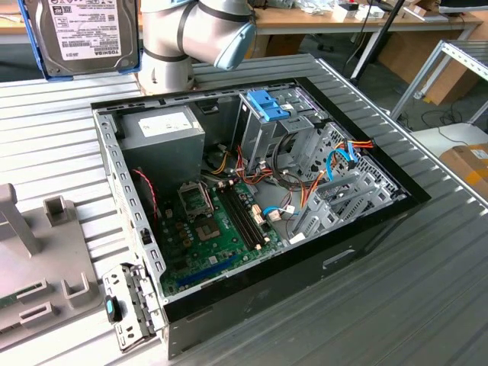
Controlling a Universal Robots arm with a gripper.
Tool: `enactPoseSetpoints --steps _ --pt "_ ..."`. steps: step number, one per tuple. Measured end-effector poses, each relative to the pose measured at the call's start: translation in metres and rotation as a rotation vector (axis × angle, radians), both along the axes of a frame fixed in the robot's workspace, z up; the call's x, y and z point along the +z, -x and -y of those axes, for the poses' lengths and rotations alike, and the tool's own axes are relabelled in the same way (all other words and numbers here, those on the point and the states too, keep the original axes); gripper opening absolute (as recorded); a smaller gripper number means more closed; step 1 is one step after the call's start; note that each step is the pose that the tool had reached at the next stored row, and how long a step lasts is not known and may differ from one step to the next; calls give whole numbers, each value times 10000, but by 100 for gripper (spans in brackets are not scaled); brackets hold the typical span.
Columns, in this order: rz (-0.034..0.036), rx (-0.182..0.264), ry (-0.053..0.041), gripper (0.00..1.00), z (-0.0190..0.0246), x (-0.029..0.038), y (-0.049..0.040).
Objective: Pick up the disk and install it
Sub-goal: 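Pick up the disk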
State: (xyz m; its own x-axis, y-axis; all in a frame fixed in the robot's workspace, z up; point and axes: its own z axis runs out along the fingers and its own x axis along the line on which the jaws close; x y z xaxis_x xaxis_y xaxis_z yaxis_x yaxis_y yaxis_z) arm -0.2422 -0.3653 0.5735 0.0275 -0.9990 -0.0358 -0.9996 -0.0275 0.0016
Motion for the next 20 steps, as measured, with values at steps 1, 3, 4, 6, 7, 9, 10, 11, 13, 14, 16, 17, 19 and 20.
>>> enactPoseSetpoints --steps 1,3,4,6,7,9,10,11,13,14,16,17,19,20 --pt "-1 -1 1 36 0 0 -36" --pt "-1 0 0 36 0 0 -88" --pt "-1 0 0 36 0 0 -110" --pt "-1 0 0 36 0 0 -178" --pt "0 0 0 36 0 0 -190" --pt "-1 -2 0 36 0 0 -194" --pt "-1 0 0 36 0 0 -196" --pt "18 0 0 36 2 -3 -195" --pt "181 1 -2 36 21 -18 -192" --pt "224 1 -3 36 34 -23 -192" --pt "254 -1 -5 36 75 -31 -192" --pt "254 -1 -4 36 103 -34 -192" --pt "255 1 -5 36 200 -40 -192" --pt "254 -1 -5 36 238 -42 -192"
